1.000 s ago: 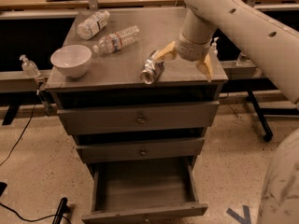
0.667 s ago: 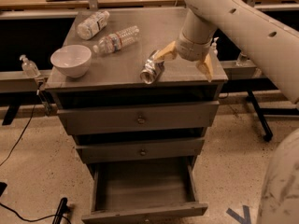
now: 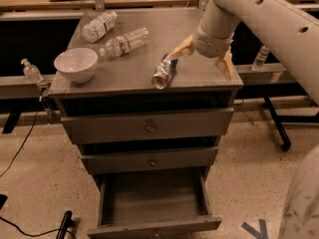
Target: Place redbull can into bottom drawer
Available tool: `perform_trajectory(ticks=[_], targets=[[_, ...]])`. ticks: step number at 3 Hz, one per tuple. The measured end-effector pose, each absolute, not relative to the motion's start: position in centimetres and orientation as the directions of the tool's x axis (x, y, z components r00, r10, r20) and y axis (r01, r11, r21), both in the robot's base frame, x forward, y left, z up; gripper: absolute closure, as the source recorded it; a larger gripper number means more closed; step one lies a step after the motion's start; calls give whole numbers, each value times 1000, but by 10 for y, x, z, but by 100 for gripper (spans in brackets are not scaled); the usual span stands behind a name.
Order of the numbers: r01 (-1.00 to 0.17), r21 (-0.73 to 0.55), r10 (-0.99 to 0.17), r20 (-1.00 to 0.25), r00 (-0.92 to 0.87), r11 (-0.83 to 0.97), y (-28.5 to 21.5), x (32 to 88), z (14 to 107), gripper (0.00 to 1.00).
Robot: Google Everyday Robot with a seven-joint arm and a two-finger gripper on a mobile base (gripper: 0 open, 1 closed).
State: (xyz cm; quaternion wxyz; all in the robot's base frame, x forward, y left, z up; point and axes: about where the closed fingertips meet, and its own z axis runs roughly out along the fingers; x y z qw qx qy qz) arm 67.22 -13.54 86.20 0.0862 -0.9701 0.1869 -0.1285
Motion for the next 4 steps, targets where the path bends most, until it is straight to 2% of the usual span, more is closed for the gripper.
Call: perform_trajectory(ticks=[1,3,4], targets=[[-354,-250,-407,210,889,-901,-136,674,872,0],[-340,-308,-399,151,905,-888,-94,693,867,0],[-334,-290,-377,110,920,-897,-72,701,850,0]])
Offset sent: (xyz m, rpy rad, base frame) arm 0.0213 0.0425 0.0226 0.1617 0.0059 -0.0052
